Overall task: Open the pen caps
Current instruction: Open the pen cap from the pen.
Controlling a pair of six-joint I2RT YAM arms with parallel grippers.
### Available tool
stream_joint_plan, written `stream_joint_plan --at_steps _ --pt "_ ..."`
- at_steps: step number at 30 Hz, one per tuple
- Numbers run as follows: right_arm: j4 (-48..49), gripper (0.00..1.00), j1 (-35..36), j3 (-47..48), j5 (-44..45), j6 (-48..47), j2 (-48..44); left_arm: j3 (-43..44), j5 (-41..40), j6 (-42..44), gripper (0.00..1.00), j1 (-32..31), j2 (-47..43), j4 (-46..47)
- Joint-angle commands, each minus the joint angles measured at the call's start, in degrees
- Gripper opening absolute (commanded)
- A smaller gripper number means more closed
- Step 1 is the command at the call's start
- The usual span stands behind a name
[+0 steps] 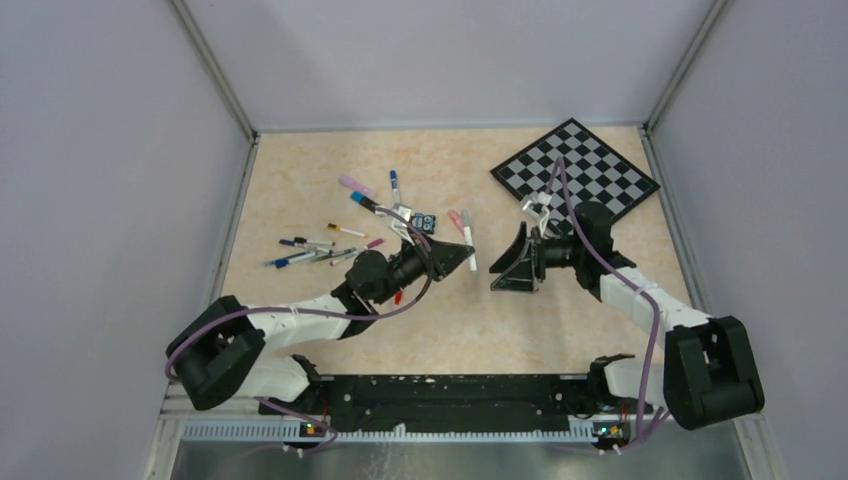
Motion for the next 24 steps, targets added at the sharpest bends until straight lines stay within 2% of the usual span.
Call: stream_joint_plan --at_steps 1,7,13,17,20,22,24 --pt "3.59 0.84 0.8 2.37 0.96 2.71 0.1 2.49 -3.7 1.62 0.0 -2.47 2.88 7.45" --pt "4.62 0.81 0.8 2.17 2.92 4.25 -0.3 4.06 -5.65 2.26 0.0 -5.26 6.09 9.39" --pt "7.94 0.7 0.78 1.36 3.49 7.33 -0.34 5.04 -7.64 2.51 0.0 -6.97 8.01 10.36" --pt "9.85 0.56 0.74 0.81 3.98 8.89 -0.35 5.54 -8.35 2.43 0.0 -8.28 9.52 11.32" --pt "12.09 0.41 0.81 0.24 3.91 10.51 -0.42 5.84 -9.09 2.42 0.0 -9.21 10.22 11.74" --pt "12.34 0.28 0.77 0.17 3.82 10.7 -0.52 6.08 -9.58 2.62 0.0 -9.76 10.45 11.89" --pt "12.57 0.07 0.76 0.18 3.43 10.6 -0.65 6.19 -10.05 2.69 0.0 -9.98 10.53 11.92"
